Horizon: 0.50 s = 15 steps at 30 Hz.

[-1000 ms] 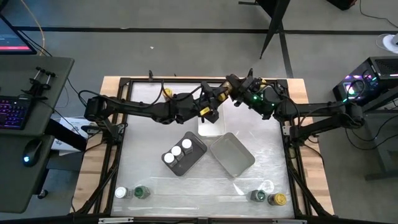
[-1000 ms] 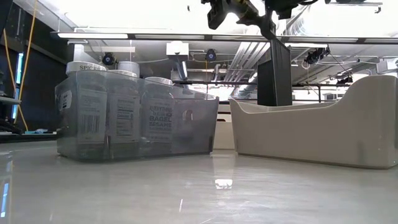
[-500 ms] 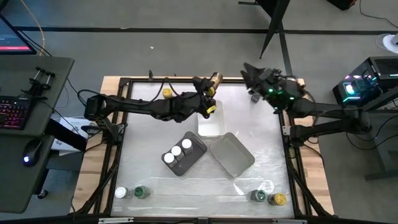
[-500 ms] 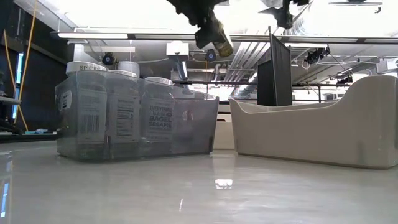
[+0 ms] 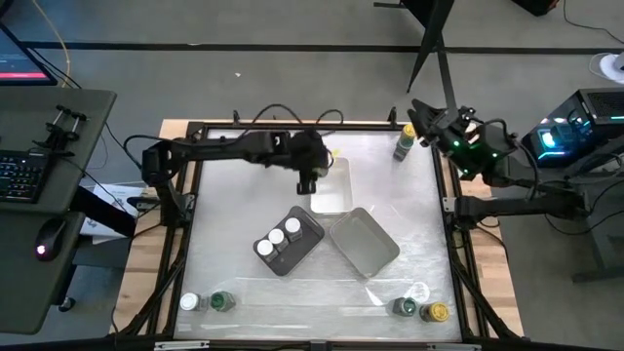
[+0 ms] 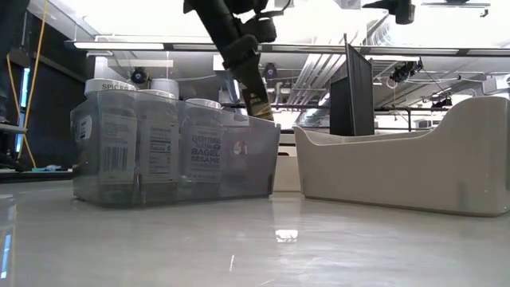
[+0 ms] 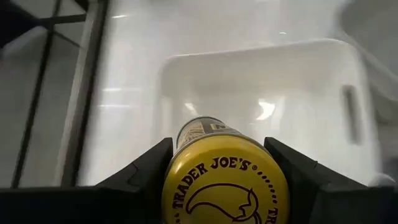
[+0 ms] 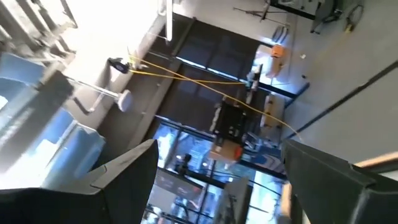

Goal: Sort spices by type
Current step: Put the yellow seasoning bottle into the white bin

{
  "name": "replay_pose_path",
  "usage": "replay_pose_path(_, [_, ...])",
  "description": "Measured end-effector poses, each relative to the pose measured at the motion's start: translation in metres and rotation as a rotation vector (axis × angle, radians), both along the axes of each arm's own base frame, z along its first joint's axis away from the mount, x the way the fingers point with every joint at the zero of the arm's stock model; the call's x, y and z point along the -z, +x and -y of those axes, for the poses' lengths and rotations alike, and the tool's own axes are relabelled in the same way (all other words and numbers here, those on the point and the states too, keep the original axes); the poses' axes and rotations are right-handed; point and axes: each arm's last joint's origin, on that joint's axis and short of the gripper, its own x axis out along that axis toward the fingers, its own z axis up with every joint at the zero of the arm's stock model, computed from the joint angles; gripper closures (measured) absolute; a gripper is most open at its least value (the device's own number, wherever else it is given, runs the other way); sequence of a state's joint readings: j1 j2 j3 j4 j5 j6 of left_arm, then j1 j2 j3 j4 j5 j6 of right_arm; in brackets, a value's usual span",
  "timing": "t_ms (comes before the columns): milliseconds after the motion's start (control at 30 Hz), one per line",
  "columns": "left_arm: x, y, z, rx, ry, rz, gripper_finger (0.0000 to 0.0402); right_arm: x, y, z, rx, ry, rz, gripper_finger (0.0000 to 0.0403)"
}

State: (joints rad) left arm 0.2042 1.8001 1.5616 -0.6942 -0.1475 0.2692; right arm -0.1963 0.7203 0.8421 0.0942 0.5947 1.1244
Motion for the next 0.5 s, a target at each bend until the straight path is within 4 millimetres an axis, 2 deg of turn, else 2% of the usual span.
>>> replay_pose_path(100, [-0.004,0.006,-0.014,-0.010,-0.029,0.000,0.0208,0.003,0.002,0.000,-0.002,0.005,-0.026,0.0068])
replay_pose_path(300, [0.023,0.025,-0.034,-0.018,-0.114,-0.163,0.0208,0.010,0.007,0.001,-0.012,0.058,-0.060,0.0068])
replay_pose_path(500, [0.045,0.035,-0.039,-0.021,-0.132,-0.230,0.0196,0.013,0.007,0.001,-0.014,0.078,-0.079,0.0068])
